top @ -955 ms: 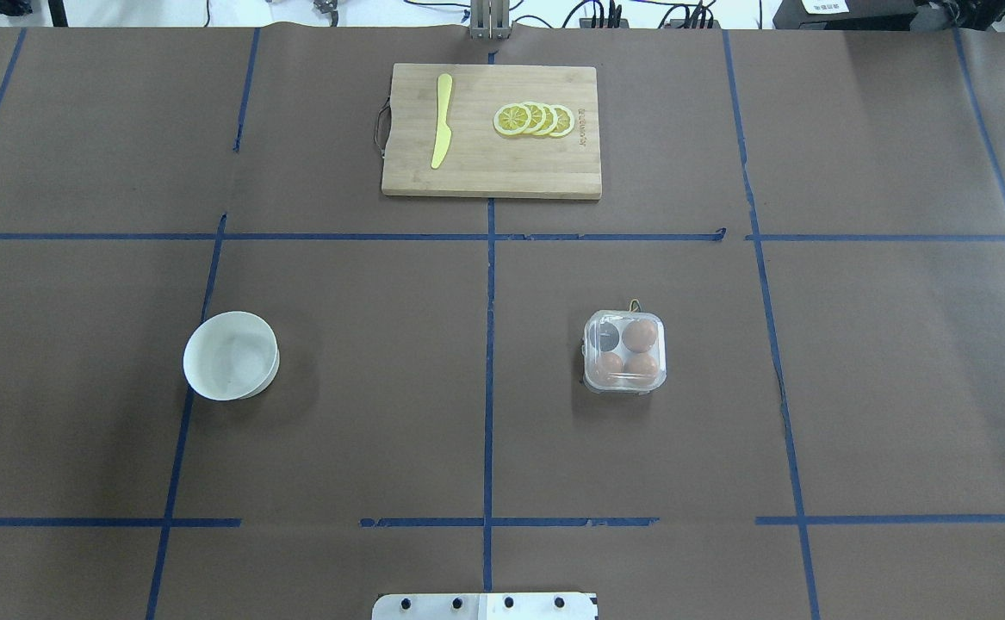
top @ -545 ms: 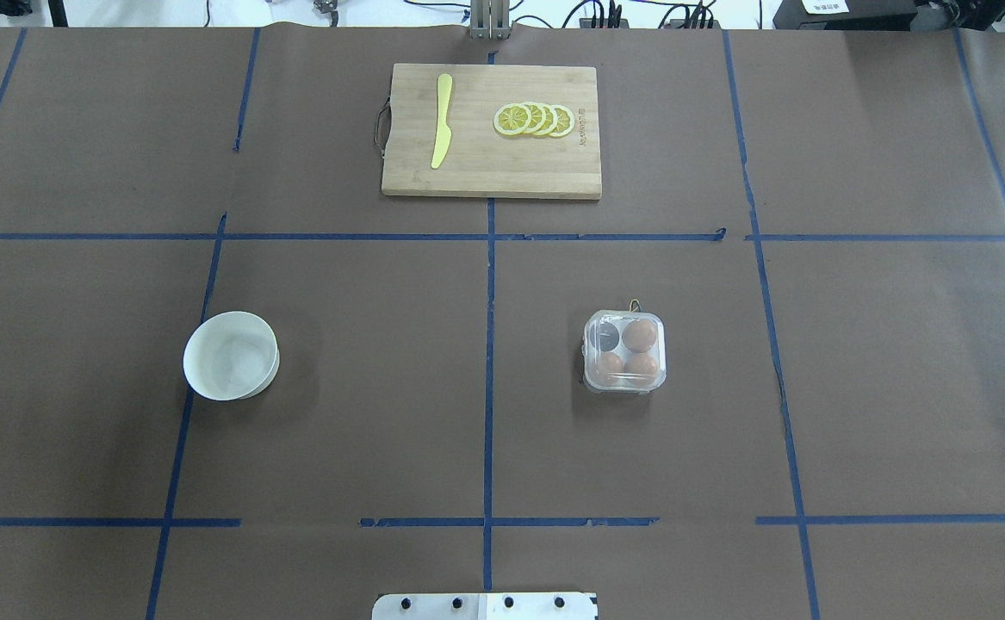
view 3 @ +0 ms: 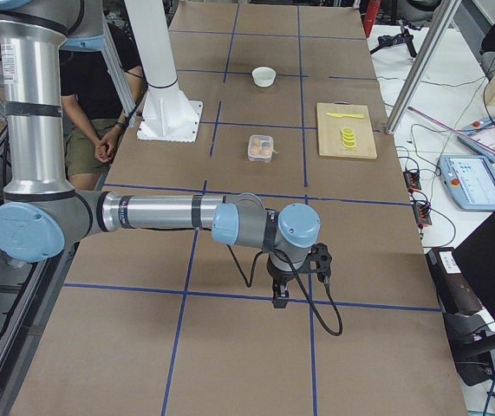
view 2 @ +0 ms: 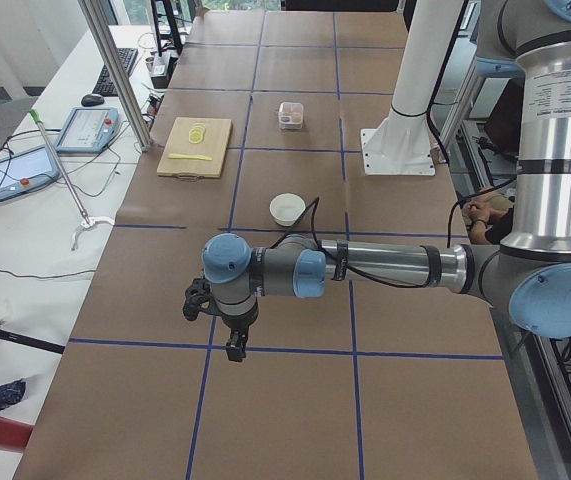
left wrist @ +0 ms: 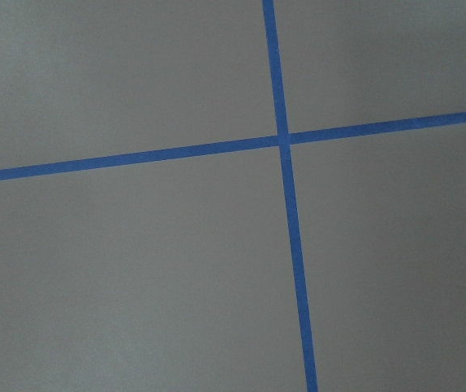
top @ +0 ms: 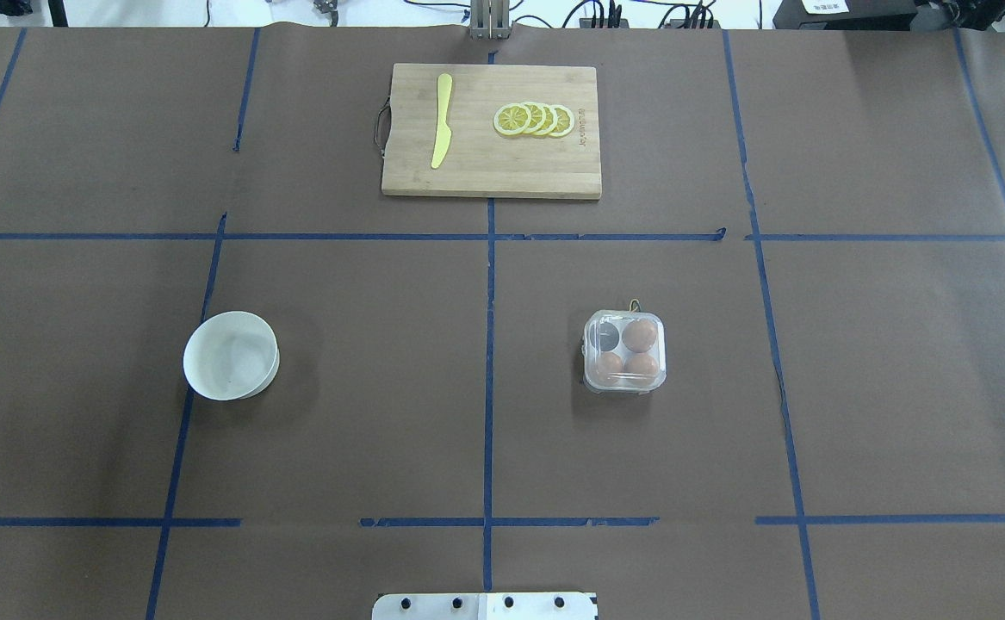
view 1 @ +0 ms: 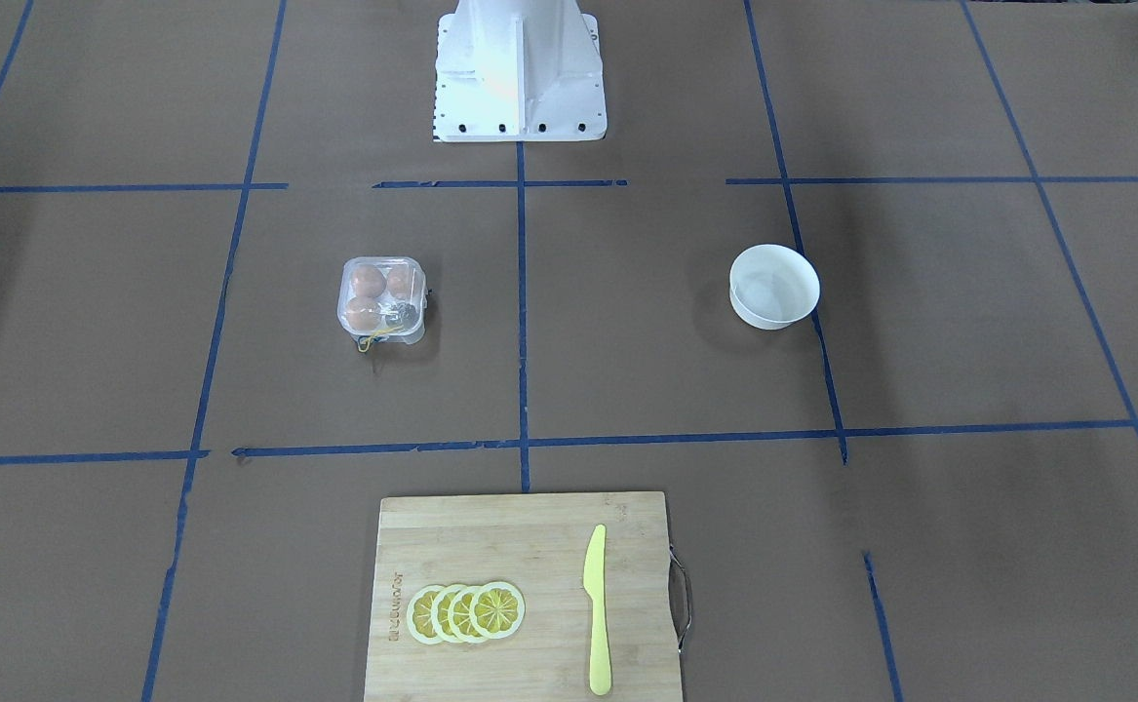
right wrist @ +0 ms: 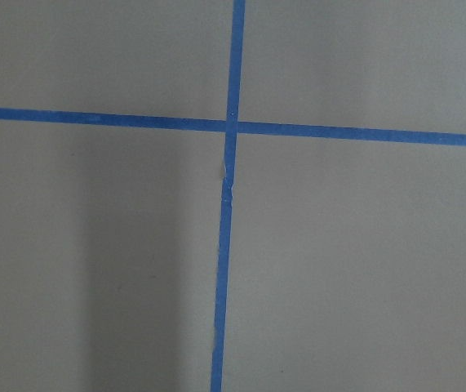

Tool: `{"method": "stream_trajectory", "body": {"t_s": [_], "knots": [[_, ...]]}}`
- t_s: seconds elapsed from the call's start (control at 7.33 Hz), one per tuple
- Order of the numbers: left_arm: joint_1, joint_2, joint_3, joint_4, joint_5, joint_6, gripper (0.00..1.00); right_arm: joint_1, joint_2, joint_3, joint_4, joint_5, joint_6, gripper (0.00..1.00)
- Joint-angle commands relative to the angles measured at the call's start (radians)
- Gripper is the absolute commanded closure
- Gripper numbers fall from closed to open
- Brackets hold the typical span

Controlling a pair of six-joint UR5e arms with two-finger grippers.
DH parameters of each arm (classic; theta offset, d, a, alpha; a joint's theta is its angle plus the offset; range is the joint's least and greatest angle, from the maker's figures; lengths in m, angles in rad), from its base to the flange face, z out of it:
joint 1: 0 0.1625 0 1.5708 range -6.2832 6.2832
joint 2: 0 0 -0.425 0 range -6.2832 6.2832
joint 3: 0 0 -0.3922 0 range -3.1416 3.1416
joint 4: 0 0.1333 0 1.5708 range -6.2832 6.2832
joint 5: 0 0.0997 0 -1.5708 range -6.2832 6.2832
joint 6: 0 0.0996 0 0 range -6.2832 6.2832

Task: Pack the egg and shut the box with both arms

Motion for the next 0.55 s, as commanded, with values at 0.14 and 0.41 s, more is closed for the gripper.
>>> {"method": "stream_trajectory", "body": {"t_s": [0.14, 0.41], "knots": [[0.0, 0.0, 0.0, -0.003, 0.001, -0.001, 0.0, 0.001, -0.009, -0.003, 0.029, 0.003, 0.001, 0.0], [0.0, 0.0, -0.004, -0.001, 0.001, -0.002, 0.0, 0.002, -0.009, -0.003, 0.032, 0.003, 0.001, 0.0]]}}
